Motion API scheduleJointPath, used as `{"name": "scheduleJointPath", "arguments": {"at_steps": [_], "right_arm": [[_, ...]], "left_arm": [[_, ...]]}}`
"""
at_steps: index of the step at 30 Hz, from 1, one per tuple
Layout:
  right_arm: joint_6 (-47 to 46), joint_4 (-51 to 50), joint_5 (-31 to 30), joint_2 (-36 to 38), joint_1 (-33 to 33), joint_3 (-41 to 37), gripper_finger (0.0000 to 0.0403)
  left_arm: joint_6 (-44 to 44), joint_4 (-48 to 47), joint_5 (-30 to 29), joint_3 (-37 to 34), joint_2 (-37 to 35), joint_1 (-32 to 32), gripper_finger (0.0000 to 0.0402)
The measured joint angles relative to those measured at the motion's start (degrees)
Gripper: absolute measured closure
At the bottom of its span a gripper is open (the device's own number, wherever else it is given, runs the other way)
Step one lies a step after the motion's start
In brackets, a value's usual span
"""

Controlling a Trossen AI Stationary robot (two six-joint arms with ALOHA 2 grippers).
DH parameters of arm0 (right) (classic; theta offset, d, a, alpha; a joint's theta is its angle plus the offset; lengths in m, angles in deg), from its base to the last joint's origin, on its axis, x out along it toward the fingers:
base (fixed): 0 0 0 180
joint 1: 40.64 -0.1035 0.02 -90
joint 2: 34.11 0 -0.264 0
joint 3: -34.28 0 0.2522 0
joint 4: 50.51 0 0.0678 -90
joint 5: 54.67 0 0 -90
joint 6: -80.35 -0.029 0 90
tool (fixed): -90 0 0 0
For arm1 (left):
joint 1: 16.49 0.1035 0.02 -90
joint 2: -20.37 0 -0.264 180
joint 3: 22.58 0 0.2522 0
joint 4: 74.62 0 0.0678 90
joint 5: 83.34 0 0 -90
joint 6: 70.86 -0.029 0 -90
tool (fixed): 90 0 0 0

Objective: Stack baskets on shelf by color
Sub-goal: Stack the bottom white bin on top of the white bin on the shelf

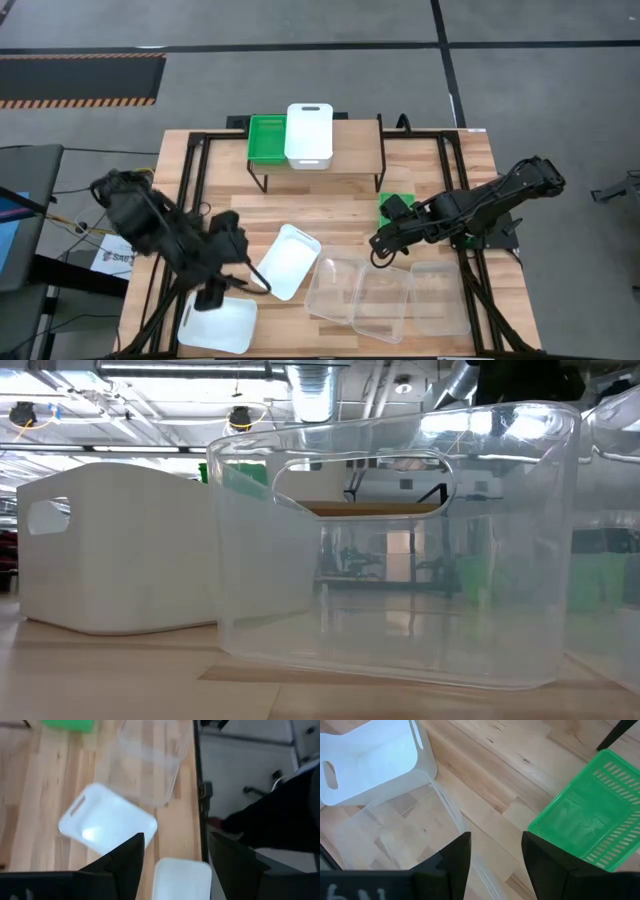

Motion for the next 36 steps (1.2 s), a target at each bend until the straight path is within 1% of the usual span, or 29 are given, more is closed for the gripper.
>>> {"name": "scheduleJointPath", "arguments": {"at_steps": [4,8,12,14,18,21,25,31,36], "right_arm": [[-0.6,0.0,0.0,-0.4,0.0,0.0,0.0202],[-1.0,0.8,0.0,-2.1,0.0,0.0,0.0202],[-2.3,3.8,1.2,-5.2,0.0,0.0,0.0202],[-1.5,5.7,3.2,-6.7,0.0,0.0,0.0202],[-0.2,9.0,8.0,-9.6,0.0,0.0,0.0202],[-0.2,10.1,9.2,-10.7,-0.4,0.0,0.0202],[-1.2,10.4,9.2,-10.8,-1.1,0.0,0.0202],[-2.0,10.5,9.2,-9.6,-1.9,0.1,0.0202],[-2.0,10.9,9.2,-9.2,-1.9,0.0,0.0202]], "left_arm": [[4.8,1.1,0.0,-6.9,0.0,-3.5,0.0193],[9.7,4.3,2.0,-14.8,0.0,-7.7,0.0193],[18.8,7.7,2.4,-21.6,0.1,-12.0,0.0193],[23.8,9.8,0.4,-24.2,0.1,-14.3,0.0193],[39.8,14.0,-7.9,-29.8,0.1,-17.6,0.0193],[49.5,17.4,-10.8,-34.3,0.1,-18.3,0.0193],[59.9,22.7,-9.9,-40.5,0.1,-17.5,0.0193],[69.8,31.0,-6.5,-49.9,0.3,-15.6,0.0193],[71.9,37.6,-4.2,-54.5,0.3,-14.1,0.0193]]}}
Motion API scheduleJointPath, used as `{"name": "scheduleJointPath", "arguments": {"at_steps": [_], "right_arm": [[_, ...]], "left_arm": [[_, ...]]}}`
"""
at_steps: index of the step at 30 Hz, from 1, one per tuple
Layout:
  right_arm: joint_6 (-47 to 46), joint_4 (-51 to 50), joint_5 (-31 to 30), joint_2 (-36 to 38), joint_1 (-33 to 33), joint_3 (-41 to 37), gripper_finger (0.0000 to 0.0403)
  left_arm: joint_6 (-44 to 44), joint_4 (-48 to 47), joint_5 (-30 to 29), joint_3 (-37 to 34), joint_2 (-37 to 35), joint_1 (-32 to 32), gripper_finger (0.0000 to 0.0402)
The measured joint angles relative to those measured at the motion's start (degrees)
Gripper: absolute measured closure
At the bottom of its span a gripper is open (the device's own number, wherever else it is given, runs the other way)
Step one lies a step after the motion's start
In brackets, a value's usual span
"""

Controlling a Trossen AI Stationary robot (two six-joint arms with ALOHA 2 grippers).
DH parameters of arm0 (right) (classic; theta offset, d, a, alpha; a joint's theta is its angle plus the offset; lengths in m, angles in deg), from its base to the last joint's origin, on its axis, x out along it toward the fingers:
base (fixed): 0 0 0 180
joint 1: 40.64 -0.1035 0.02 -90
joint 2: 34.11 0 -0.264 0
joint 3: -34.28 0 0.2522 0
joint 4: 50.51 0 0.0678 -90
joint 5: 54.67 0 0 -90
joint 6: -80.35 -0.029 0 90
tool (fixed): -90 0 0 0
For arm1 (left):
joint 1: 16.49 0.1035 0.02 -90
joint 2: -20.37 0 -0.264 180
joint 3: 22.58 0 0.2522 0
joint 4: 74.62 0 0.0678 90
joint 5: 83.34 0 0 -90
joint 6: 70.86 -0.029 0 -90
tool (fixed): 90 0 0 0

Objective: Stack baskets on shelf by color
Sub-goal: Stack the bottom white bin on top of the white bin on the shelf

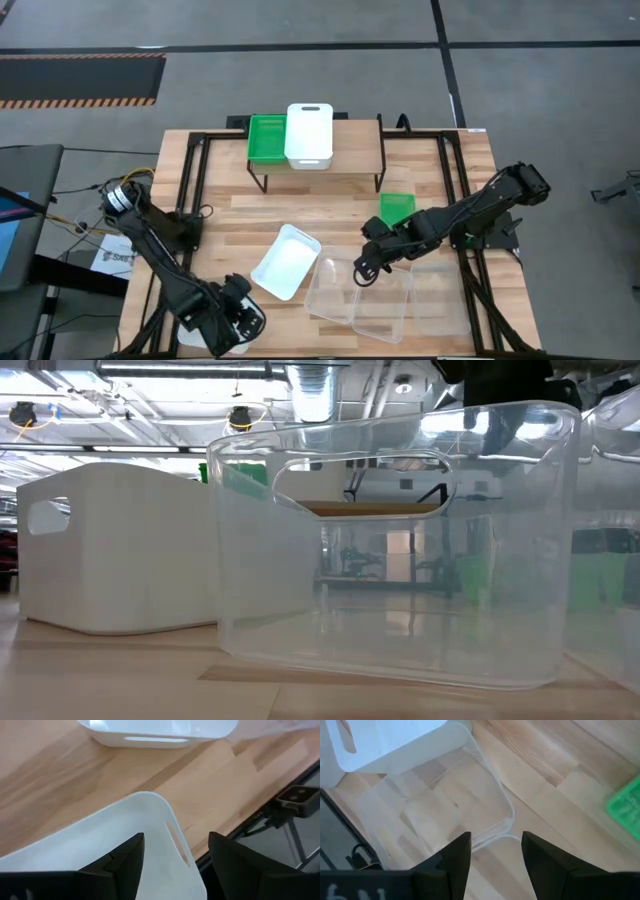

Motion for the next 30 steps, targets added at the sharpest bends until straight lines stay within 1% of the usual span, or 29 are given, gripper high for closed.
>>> {"name": "scheduleJointPath", "arguments": {"at_steps": [6,10,17,19,22,28,29,30], "right_arm": [[0.3,0.9,0.0,-0.1,-0.1,0.0,0.0202],[0.3,1.7,0.0,-0.1,-0.3,0.0,0.0202],[0.5,2.1,-0.1,-0.1,-0.3,0.0,0.0202],[0.5,2.1,-0.1,-0.1,-0.3,0.0,0.0202],[0.5,2.1,-0.1,-0.1,-0.3,0.0,0.0202],[0.6,2.1,-0.1,-0.1,-0.4,0.0,0.0202],[0.6,2.1,-0.1,-0.1,-0.4,0.0,0.0202],[0.6,2.1,-0.1,-0.1,-0.4,0.0,0.0202]], "left_arm": [[1.2,1.5,1.5,-0.3,2.0,0.9,0.0193],[0.0,5.4,4.8,0.0,6.0,1.1,0.0193],[-0.8,5.7,8.9,0.0,10.4,1.4,0.0194],[-1.5,6.1,10.3,0.0,11.0,1.6,0.0203],[-1.9,6.2,11.1,0.0,11.3,1.7,0.0241],[-2.2,6.5,10.8,0.0,11.3,2.2,0.037],[-2.7,6.8,10.8,0.0,11.3,2.3,0.0385],[-3.3,7.2,10.7,0.0,11.3,2.4,0.0391]]}}
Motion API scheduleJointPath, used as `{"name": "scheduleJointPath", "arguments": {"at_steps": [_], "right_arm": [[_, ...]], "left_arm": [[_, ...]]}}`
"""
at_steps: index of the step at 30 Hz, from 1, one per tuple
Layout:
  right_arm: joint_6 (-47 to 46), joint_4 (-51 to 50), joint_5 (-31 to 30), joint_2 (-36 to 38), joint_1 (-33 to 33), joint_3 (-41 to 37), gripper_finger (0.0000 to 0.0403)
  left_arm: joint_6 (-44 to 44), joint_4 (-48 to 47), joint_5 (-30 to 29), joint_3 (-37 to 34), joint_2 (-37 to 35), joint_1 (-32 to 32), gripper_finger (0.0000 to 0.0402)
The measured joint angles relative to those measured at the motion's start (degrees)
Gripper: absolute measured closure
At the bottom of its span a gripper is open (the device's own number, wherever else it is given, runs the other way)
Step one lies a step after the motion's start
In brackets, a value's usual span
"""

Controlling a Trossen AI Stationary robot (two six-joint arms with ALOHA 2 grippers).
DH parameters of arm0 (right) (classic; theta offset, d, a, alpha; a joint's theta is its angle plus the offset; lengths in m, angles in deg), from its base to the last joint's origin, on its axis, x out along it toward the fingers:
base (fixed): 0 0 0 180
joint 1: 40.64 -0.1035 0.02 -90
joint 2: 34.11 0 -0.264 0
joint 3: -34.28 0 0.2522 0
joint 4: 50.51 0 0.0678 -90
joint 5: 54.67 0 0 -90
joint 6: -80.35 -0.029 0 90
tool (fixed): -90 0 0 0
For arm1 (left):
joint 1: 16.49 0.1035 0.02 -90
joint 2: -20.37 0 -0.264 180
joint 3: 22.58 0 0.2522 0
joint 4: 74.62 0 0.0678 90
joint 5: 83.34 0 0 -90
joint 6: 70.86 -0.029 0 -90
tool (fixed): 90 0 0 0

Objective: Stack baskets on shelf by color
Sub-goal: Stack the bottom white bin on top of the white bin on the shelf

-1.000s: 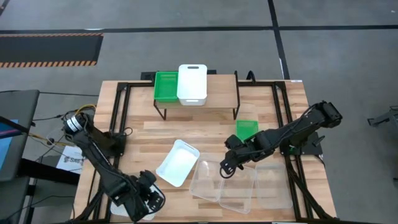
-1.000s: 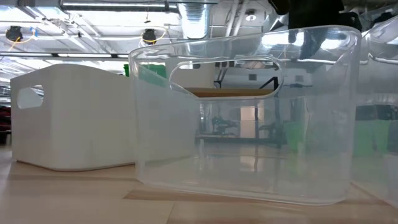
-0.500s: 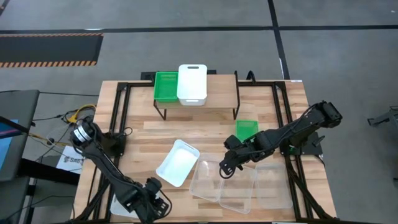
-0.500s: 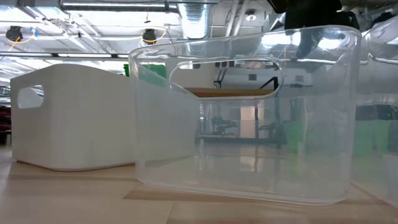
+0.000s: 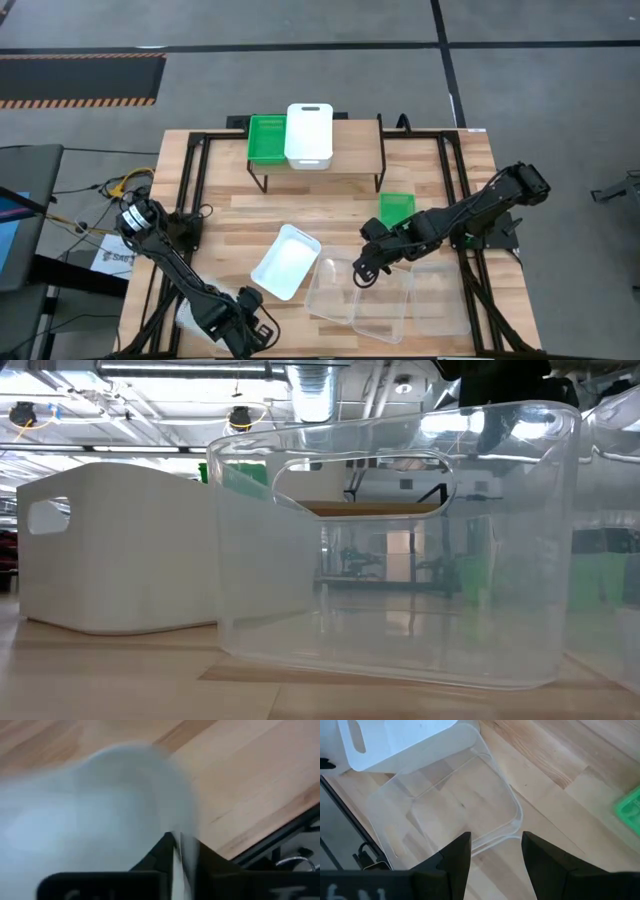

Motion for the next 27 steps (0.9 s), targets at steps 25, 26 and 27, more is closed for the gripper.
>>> {"name": "scheduleJointPath", "arguments": {"at_steps": [25,26,27], "right_arm": [[1.3,0.4,0.1,0.0,-0.4,0.0,0.0202],[1.4,0.4,0.1,0.0,-0.4,0.0,0.0202],[1.4,0.3,0.1,0.0,-0.4,0.0,0.0202]], "left_arm": [[-27.1,-39.0,6.5,46.8,-0.3,1.8,0.0401],[-28.8,-40.1,6.2,49.3,-0.2,2.1,0.0401],[-30.6,-41.5,5.5,52.0,-0.3,2.4,0.0401]]}}
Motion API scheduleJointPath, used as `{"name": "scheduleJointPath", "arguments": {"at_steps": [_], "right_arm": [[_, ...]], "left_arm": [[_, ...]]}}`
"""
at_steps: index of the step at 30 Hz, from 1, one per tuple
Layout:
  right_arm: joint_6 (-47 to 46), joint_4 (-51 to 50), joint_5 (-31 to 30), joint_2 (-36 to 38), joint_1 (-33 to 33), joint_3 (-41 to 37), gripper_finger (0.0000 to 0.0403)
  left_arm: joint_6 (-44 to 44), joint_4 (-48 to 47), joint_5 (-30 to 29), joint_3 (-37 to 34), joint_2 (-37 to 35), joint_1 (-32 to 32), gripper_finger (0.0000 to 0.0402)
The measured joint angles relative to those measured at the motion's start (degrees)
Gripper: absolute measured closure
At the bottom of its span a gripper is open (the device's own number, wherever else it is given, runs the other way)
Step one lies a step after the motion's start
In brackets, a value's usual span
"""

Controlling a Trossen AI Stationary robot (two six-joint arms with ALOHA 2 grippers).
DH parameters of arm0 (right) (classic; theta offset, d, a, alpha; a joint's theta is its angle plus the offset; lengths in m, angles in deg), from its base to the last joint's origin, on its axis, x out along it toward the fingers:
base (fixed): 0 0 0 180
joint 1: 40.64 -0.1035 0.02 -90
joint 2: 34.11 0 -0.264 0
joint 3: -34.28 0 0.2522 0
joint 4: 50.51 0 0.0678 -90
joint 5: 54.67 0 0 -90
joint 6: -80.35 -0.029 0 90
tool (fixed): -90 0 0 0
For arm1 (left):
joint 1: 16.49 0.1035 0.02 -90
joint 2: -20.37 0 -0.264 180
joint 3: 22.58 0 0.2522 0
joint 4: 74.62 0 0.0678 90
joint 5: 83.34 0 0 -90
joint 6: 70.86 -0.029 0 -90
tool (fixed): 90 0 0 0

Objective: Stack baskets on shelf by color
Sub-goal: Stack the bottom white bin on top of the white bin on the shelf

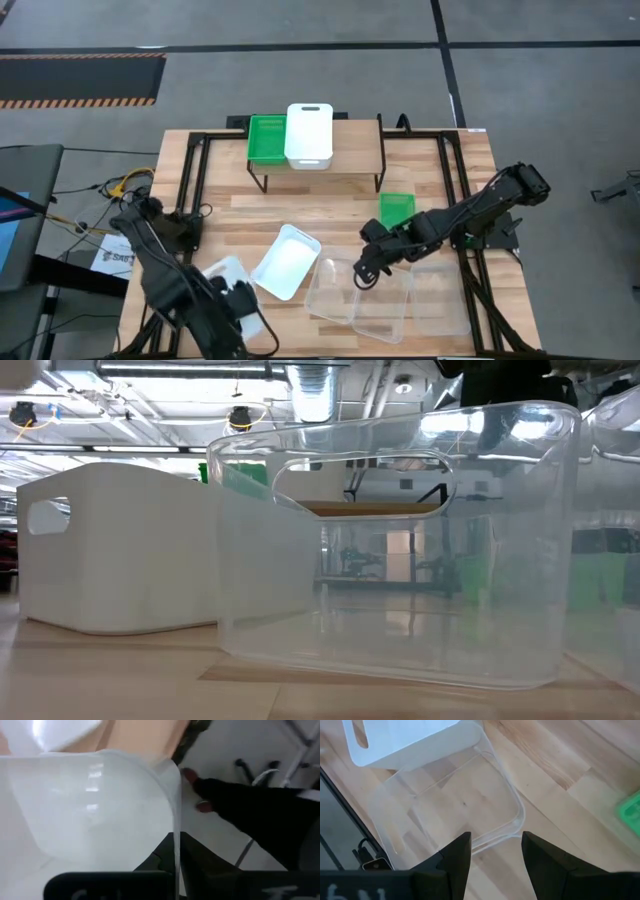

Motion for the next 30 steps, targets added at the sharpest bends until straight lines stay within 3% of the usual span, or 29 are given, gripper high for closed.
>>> {"name": "scheduleJointPath", "arguments": {"at_steps": [5,13,22,30], "right_arm": [[2.1,0.0,0.0,0.0,0.0,0.0,0.0202],[4.1,-0.2,-0.1,0.1,1.0,0.0,0.0202],[5.6,-0.1,-0.2,0.3,2.7,0.0,0.0202],[7.1,-0.2,-0.2,0.3,4.5,0.0,0.0202]], "left_arm": [[-13.1,-3.4,-6.8,10.4,-0.2,3.7,0.0401],[-37.1,-2.8,-17.3,10.0,-4.2,15.5,0.0401],[-78.0,-0.2,-32.4,10.6,-6.3,33.6,0.0401],[-100.9,6.7,-26.5,10.4,-4.0,50.2,0.0401]]}}
